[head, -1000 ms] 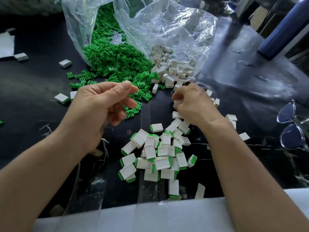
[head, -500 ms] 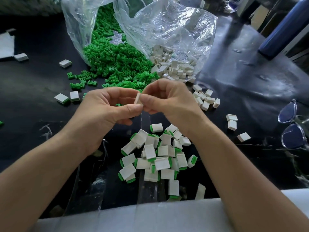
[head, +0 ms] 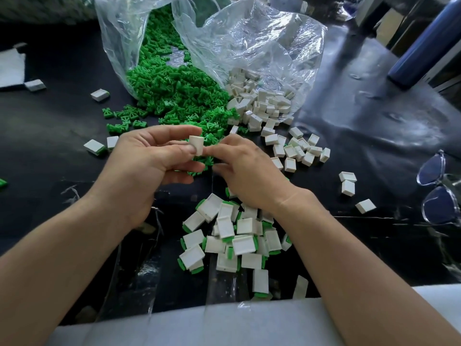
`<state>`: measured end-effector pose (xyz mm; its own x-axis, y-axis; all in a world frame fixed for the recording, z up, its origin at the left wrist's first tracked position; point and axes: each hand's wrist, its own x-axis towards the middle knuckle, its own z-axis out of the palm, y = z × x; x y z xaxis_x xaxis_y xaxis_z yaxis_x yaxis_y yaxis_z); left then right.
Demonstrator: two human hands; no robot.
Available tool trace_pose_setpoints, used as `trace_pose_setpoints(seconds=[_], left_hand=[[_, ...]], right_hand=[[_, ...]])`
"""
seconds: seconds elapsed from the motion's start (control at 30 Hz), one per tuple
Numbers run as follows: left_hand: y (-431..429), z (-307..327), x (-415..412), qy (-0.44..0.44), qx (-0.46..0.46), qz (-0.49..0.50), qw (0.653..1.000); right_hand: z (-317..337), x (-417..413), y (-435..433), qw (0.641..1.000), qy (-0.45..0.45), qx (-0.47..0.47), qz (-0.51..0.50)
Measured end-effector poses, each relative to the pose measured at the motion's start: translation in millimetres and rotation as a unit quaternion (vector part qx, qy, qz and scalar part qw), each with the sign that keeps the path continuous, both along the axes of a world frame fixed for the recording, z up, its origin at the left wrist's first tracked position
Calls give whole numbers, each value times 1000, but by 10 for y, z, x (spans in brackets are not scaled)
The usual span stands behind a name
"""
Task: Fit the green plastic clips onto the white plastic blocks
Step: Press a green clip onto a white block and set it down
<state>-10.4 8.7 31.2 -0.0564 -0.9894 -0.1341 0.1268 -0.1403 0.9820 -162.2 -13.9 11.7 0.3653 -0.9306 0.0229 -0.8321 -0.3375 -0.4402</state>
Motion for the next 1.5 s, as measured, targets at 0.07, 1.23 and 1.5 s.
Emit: trace_pose_setpoints(seconds=[0.07,1.23,1.5], left_hand=[[3,2,-8,-7,7,-4,1000],[52,-17,-74,-77,-79,17,994],[60,-17,-86,-84,-78,0,993]], right_hand=[[27,-9,4,1000,-9,-2,-8],[278,-54,126,944,-324,-42,-48],[292,-25,142,949,-315,-26,-10]])
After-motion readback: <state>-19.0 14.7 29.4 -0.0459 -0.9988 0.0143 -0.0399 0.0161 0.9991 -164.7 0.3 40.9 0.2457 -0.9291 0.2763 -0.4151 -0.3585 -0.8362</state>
